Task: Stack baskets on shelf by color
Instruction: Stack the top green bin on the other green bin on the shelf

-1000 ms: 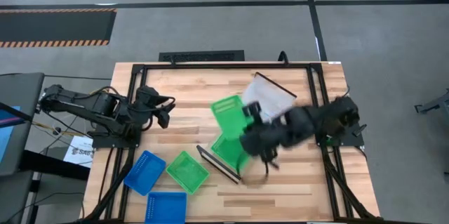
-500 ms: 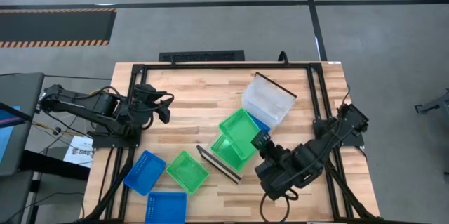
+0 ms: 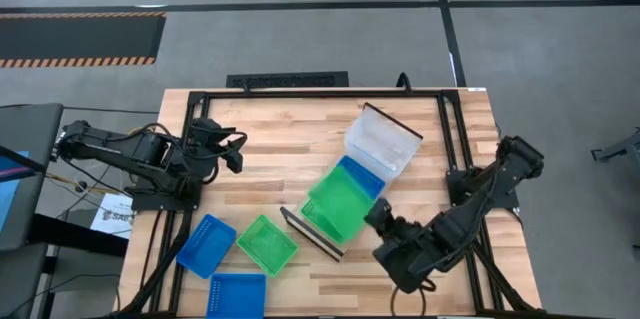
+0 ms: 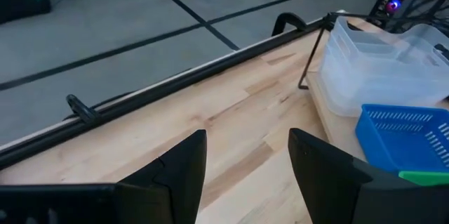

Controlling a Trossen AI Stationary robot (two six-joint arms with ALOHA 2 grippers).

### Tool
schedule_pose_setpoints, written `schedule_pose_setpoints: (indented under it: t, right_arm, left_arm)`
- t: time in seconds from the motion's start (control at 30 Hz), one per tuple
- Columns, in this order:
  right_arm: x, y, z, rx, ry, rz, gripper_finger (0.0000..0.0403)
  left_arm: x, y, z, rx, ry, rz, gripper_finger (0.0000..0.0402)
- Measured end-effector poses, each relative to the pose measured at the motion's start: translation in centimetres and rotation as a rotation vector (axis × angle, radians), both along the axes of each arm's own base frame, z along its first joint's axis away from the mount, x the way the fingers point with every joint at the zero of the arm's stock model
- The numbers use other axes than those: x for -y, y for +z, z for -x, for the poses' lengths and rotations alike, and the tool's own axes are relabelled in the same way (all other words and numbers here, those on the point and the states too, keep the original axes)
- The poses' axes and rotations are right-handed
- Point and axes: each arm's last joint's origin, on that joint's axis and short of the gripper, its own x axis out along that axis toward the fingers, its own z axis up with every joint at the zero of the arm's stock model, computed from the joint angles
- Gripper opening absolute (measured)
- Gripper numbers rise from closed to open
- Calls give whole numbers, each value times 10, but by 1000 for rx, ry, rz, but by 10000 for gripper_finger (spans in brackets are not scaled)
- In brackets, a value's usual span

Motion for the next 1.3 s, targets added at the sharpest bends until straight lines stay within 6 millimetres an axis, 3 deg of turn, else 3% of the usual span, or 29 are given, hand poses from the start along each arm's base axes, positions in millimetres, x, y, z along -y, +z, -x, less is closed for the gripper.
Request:
schedule_pose_setpoints:
  t: [0.23, 0.57, 0.9, 1.3]
  right_arm:
    - [8, -23, 21, 29, 164, 95, 0]
    - [11, -53, 21, 117, 287, 84, 0]
    - [24, -54, 11, 180, 138, 12, 0]
    - [30, -56, 1, 173, 129, -45, 0]
  left_arm:
    - [-1, 1, 0, 48, 51, 15, 190]
    - [-1, 1, 0, 86, 72, 54, 190]
    - [0, 0, 0, 100, 79, 72, 190]
    - [0, 0, 0, 72, 48, 70, 190]
